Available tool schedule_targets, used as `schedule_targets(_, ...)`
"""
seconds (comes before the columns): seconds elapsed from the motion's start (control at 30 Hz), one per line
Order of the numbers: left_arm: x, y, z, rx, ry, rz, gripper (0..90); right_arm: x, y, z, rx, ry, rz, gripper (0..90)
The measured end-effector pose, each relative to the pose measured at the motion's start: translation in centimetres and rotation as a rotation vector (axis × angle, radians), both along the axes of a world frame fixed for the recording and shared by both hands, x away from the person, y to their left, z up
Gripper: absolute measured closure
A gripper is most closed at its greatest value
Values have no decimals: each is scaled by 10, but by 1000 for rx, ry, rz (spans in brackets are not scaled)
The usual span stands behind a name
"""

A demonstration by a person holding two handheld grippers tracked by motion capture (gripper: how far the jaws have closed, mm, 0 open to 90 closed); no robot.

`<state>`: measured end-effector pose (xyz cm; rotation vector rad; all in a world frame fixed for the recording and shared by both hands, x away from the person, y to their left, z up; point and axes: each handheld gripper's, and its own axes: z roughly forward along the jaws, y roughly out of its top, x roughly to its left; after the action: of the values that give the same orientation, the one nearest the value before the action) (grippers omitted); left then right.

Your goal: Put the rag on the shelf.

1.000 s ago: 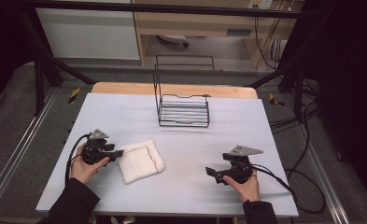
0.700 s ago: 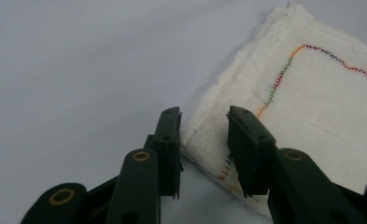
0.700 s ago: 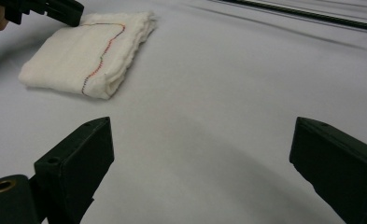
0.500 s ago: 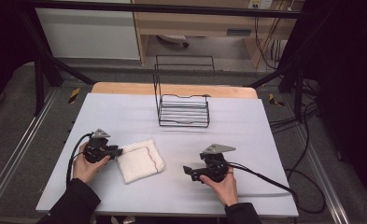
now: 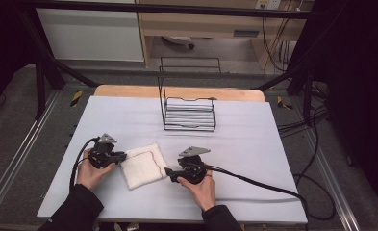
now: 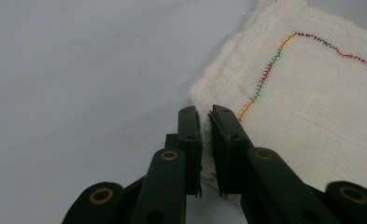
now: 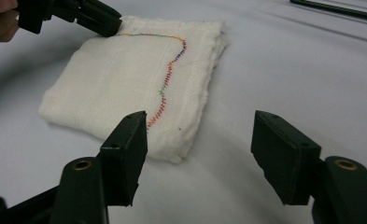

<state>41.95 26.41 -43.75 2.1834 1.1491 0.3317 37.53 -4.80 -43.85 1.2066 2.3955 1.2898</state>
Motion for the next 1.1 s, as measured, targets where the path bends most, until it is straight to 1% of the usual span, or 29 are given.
schedule_targets(0.07, 0, 0, 0, -2, 0, -1, 822, 2, 7, -3, -18, 7, -8, 424)
schedule_targets(0.2, 0, 0, -1, 1, -7, -13, 822, 6, 14, -8, -31, 33, -26, 494)
schedule_targets(0.23, 0, 0, -1, 4, -9, -13, 821, 7, 15, -10, -28, 46, -30, 528)
schedule_targets(0.27, 0, 0, 0, 9, -13, -15, 821, 7, 15, -10, -28, 46, -30, 528)
schedule_targets(0.3, 0, 0, -1, 4, -10, -13, 821, 6, 16, -11, -25, 62, -33, 568)
schedule_targets(0.33, 0, 0, -1, 3, -9, -13, 821, 6, 16, -12, -22, 67, -32, 586)
schedule_targets(0.37, 0, 0, -1, 0, -7, -13, 821, 6, 16, -12, -22, 67, -32, 586)
schedule_targets(0.43, 0, 1, -1, -5, -5, -9, 822, 5, 17, -12, -13, 89, -34, 629)
schedule_targets(0.47, 0, 1, -1, -9, -4, -6, 825, 4, 19, -13, -18, 98, -32, 670)
schedule_targets(0.5, 1, 1, -1, -8, -5, -7, 826, 3, 21, -14, -16, 103, -29, 690)
schedule_targets(0.57, 1, 2, -1, -11, 0, -3, 829, 2, 23, -14, -15, 107, -30, 703)
schedule_targets(0.63, 1, 2, -1, -29, 8, 7, 833, 1, 24, -15, -8, 117, -34, 730)
schedule_targets(0.67, 1, 3, -1, -35, 13, 11, 838, 2, 24, -15, 2, 132, -36, 760)
schedule_targets(0.7, 1, 3, 0, -38, 17, 16, 838, 2, 24, -15, 2, 132, -36, 760)
schedule_targets(0.73, 1, 4, 0, -41, 18, 20, 839, 3, 24, -15, 3, 134, -36, 781)
schedule_targets(0.83, 0, 4, 1, -50, 24, 28, 845, 4, 23, -14, 9, 137, -24, 823)
schedule_targets(0.87, -1, 5, 2, -46, 24, 27, 847, 5, 22, -12, 12, 139, -22, 832)
schedule_targets(0.93, -4, 6, 4, -60, 27, 34, 847, 7, 21, -11, 8, 136, -16, 833)
schedule_targets(1.0, -8, 7, 7, -77, 28, 38, 848, 11, 19, -6, 10, 141, -8, 836)
schedule_targets(1.03, -12, 8, 8, -82, 30, 39, 848, 16, 16, 0, 9, 142, 4, 837)
schedule_targets(1.07, -15, 8, 10, -93, 35, 41, 848, 16, 16, 0, 9, 142, 4, 837)
schedule_targets(1.1, -19, 8, 11, -106, 42, 41, 847, 22, 12, 6, -5, 142, 16, 837)
